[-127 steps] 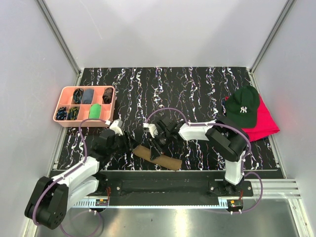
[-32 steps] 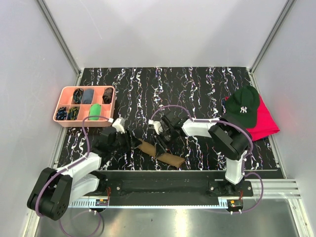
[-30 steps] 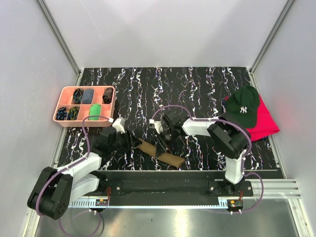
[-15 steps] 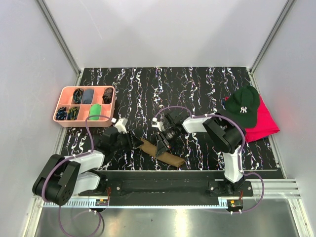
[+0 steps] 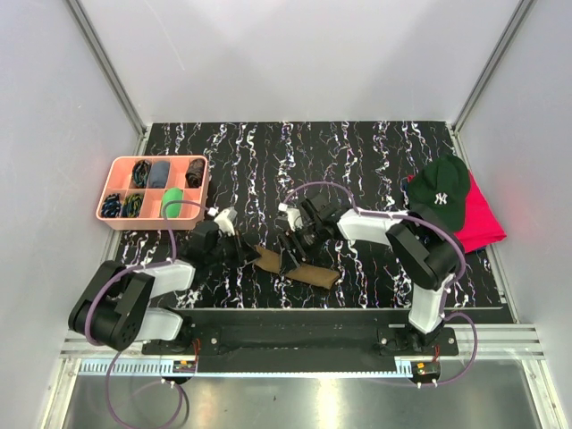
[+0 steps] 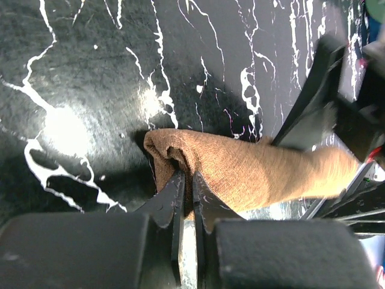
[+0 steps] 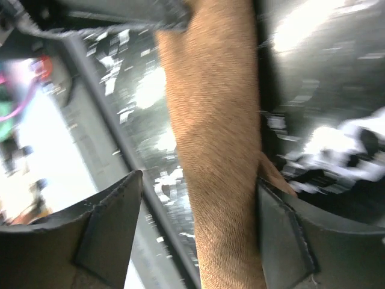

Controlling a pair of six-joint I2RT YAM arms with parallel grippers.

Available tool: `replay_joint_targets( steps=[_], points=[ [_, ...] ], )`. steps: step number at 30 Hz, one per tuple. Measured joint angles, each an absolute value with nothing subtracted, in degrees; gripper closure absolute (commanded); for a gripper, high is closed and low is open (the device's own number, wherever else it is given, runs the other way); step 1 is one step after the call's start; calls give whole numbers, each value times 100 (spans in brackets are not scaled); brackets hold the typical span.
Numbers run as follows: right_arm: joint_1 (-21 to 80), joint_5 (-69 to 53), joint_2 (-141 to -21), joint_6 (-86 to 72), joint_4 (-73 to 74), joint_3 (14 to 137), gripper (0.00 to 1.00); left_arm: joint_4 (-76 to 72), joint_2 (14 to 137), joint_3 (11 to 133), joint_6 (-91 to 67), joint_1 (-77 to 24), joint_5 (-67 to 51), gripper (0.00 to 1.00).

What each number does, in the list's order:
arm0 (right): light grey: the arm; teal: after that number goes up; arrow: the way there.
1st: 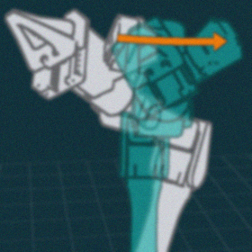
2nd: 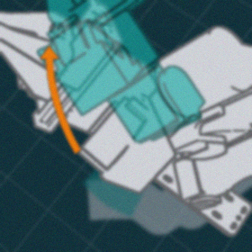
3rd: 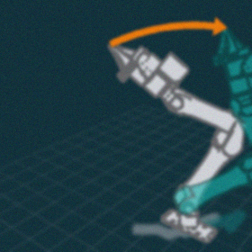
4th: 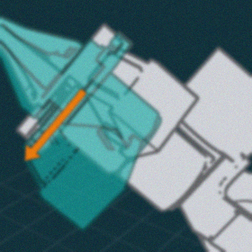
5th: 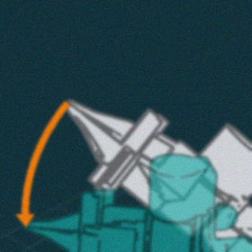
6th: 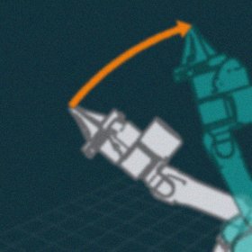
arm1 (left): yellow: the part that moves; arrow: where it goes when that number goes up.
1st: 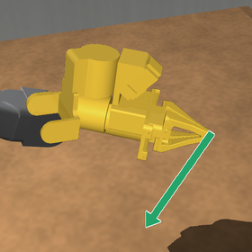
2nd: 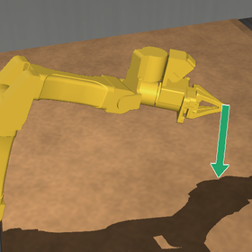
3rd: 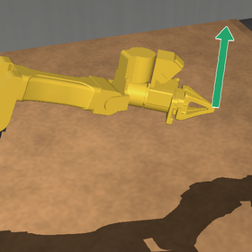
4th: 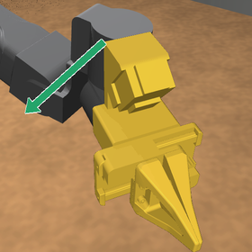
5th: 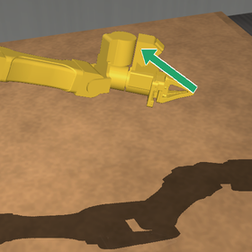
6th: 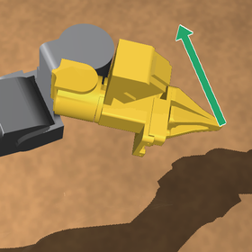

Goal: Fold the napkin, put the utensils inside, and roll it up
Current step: Roll the napkin with the utensil

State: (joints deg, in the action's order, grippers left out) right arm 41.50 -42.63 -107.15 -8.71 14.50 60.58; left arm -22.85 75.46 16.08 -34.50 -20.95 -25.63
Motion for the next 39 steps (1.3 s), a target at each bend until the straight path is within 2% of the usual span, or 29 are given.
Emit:
replay_joint_targets(
  steps=[9, 13, 18, 25, 28, 30, 34, 38, 39],
  points=[
    [4224, -2281, -9535, -526, 1455, 5725, 14, -2053, 7968, 2008, -3402, -2093, -2716, 97],
    [4711, -1350, -9070, -152, 1406, 5693, 13, -1824, 8128, 2233, -3389, -2093, -2753, 97],
    [5502, -480, -9098, 272, 1426, 5697, 13, -1590, 8324, 2484, -3393, -2093, -2814, 97],
    [6003, 259, -9699, 598, 1616, 5795, 15, -1413, 8453, 2655, -3391, -2093, -2867, 97],
    [6125, 436, -9963, 694, 1653, 5898, 21, -1398, 8458, 2663, -3391, -2093, -2871, 97],
    [6147, 543, -10092, 727, 1662, 5942, 29, -1398, 8458, 2663, -3391, -2093, -2875, 96],
    [6132, 646, -10250, 705, 1684, 6090, 39, -1400, 8458, 2663, -3389, -2088, -2891, 90],
    [5972, 379, -10318, 596, 1761, 6167, 48, -1382, 8423, 2661, -3389, -2080, -2895, 77],
    [5913, 292, -10328, 563, 1772, 6171, 49, -1363, 8392, 2657, -3389, -2078, -2893, 68]
  ],
)
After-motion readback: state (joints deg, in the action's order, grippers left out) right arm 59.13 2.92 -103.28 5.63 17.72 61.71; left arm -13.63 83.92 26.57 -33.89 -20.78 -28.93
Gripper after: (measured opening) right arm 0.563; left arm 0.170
